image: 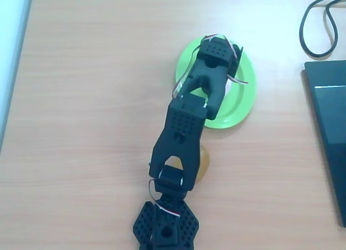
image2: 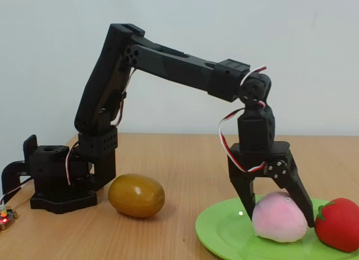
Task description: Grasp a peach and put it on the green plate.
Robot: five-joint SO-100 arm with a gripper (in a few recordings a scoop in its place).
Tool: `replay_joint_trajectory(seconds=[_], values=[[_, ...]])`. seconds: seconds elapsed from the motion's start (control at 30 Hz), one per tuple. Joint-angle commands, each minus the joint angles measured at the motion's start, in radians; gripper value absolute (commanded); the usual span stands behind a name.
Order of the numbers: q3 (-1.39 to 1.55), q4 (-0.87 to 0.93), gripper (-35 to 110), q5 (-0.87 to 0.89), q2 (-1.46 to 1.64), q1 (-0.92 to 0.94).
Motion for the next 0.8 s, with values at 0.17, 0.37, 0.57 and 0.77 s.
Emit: replay_joint_trajectory(seconds=[0.17,0.37,0.57,0.77], values=[[-0.006,0.008,37,0.003,0.011,0.015],[0.009,0.008,40,-0.002,0.017,0.017],[0.049,0.008,46,-0.003,0.043,0.015],[0.101,0.008,47,-0.005,0.091,0.005]])
